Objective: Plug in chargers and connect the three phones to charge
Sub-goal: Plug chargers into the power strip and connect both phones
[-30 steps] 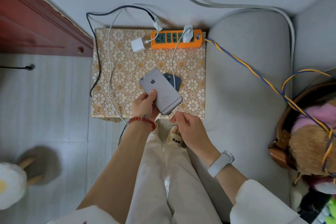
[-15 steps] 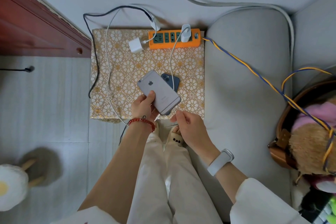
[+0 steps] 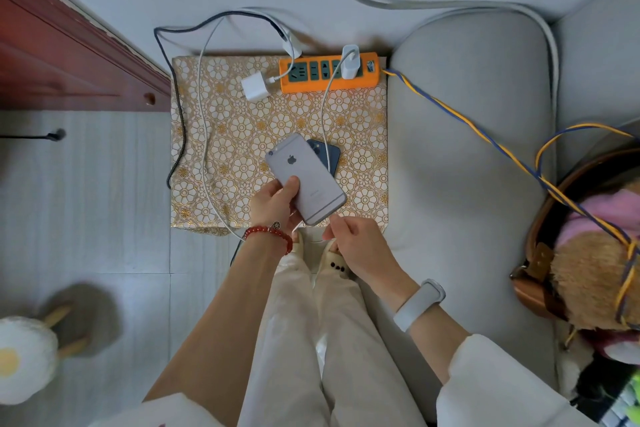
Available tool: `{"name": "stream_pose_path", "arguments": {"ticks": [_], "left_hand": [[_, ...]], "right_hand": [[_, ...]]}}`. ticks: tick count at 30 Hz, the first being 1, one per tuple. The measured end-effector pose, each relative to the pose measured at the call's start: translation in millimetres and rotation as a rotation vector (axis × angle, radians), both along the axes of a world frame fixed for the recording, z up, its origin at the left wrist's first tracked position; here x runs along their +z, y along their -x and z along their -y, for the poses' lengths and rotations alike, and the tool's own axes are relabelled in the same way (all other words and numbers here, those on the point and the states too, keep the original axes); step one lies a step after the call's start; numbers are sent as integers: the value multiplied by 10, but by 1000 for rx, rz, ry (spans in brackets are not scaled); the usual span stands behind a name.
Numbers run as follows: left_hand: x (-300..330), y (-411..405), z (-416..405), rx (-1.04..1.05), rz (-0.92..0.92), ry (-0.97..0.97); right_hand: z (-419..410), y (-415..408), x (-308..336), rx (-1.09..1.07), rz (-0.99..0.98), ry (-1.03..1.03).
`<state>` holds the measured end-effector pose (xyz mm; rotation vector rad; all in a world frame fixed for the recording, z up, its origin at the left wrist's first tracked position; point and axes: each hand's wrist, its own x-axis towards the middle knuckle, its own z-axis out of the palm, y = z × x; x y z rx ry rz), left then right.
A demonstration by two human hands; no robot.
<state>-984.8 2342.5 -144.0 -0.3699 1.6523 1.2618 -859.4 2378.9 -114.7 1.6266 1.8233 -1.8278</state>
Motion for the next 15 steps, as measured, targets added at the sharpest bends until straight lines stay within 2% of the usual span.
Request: {"name": "stream_pose_path", "arguments": {"ticks": [4,9,13,15], "left_hand": [[-22,-49,23,-96,-26,12],[-88,-187,39,-182,-9,106],[-155,-200,62,-82,118,105],[-218,-180,96,-116,124,146]], "right_hand": [[147,-64,-67,7,-8,-25],[329,-200,-262,-84,106,15],[172,-269,-385,-137,131,171],[30,-278,-433,-97,172,121]]}}
